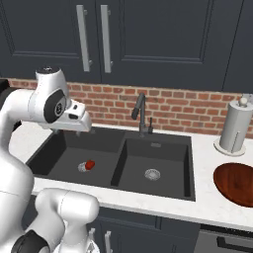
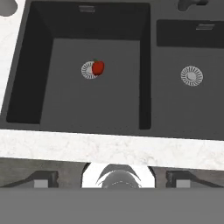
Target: Pick the bell pepper from the sink and place it in the bowl. Then pick the bowl and place it in the microwave. Then close the microwave door and press the start button.
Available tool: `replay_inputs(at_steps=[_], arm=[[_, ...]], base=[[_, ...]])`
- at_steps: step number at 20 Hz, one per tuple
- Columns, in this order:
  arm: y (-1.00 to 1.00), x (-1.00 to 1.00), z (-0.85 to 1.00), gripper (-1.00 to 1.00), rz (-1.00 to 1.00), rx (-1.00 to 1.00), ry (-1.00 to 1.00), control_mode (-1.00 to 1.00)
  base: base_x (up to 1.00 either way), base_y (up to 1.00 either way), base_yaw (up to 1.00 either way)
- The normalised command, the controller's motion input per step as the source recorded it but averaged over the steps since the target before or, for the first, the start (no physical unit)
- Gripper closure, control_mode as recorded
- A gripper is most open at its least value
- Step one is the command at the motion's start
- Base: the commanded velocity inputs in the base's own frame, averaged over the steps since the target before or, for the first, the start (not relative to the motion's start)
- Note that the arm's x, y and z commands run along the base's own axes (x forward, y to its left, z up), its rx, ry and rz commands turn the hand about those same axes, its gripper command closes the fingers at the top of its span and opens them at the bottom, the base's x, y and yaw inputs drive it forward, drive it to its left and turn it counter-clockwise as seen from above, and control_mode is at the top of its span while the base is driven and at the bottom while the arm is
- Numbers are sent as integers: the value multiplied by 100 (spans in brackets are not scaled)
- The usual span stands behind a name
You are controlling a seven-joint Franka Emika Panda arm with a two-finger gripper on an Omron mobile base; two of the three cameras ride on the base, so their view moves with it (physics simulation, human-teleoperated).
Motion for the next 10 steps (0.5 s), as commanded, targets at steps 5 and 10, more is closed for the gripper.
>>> replay_inputs(at_steps=[5,10], arm=[[52,16,-68,-100,0,0,1,-100],[29,43,-64,-100,0,0,6,-100]], base=[[0,0,0],[0,0,0]])
